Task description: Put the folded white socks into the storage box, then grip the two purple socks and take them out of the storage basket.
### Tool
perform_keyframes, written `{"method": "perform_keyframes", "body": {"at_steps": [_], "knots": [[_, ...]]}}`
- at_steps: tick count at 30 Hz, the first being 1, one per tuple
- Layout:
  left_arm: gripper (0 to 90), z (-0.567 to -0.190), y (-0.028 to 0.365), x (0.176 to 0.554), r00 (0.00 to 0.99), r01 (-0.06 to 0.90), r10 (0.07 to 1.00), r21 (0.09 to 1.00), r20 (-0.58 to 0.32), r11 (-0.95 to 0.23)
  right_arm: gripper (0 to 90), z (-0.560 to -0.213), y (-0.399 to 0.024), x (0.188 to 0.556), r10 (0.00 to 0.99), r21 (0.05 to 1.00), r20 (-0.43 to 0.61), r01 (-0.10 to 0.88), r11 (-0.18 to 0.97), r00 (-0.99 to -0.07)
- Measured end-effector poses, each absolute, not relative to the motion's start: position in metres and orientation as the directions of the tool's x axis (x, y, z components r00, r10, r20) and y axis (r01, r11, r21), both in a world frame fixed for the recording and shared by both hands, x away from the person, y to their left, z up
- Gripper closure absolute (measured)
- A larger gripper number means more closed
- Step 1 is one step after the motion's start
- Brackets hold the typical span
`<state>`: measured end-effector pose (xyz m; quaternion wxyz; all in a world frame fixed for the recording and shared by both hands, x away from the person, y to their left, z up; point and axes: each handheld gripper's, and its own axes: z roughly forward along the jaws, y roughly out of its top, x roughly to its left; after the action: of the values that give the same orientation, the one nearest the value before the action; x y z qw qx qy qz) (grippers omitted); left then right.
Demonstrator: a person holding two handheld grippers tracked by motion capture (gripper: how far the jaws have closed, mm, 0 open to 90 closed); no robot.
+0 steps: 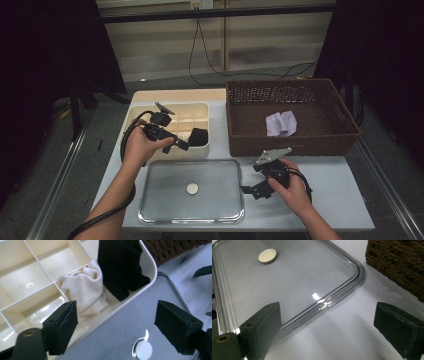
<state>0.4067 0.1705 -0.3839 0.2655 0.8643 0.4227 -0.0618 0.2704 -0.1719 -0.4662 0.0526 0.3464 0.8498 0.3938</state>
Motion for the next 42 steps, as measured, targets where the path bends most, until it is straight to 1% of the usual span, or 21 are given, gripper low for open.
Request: {"method": "perform_keyframes", "body": {"at_steps": [6,16,18,20,25,29,33,42], "knots": [[10.7,-0.382,0.165,0.4,0.668,0.734,0.673,0.428,-0.317,-0.527,7.3,-0.467,-0.173,0.27,0.631,0.705,0.185,0.549,0.45,-0.754],[6.6,-0.382,0.153,0.385,0.719,0.686,0.621,0.467,-0.313,-0.558,7.3,-0.466,-0.174,0.27,0.633,0.703,0.183,0.55,0.451,-0.753],[6.6,-0.383,0.15,0.382,0.727,0.677,0.611,0.477,-0.315,-0.56,7.4,-0.466,-0.175,0.27,0.631,0.705,0.181,0.547,0.451,-0.755],[6.6,-0.383,0.147,0.379,0.752,0.652,0.581,0.482,-0.312,-0.585,7.3,-0.465,-0.175,0.27,0.633,0.707,0.185,0.549,0.446,-0.752],[6.1,-0.386,0.139,0.371,0.764,0.639,0.563,0.496,-0.317,-0.588,7.3,-0.465,-0.174,0.27,0.636,0.702,0.186,0.554,0.448,-0.749],[5.0,-0.389,0.136,0.366,0.791,0.607,0.529,0.497,-0.306,-0.62,7.3,-0.465,-0.174,0.27,0.634,0.704,0.186,0.551,0.447,-0.751],[5.0,-0.391,0.133,0.362,0.785,0.616,0.535,0.486,-0.314,-0.619,7.3,-0.465,-0.175,0.27,0.637,0.703,0.184,0.553,0.447,-0.749],[4.6,-0.399,0.127,0.352,0.797,0.602,0.513,0.478,-0.317,-0.639,7.3,-0.466,-0.174,0.27,0.631,0.699,0.181,0.55,0.457,-0.754]]}}
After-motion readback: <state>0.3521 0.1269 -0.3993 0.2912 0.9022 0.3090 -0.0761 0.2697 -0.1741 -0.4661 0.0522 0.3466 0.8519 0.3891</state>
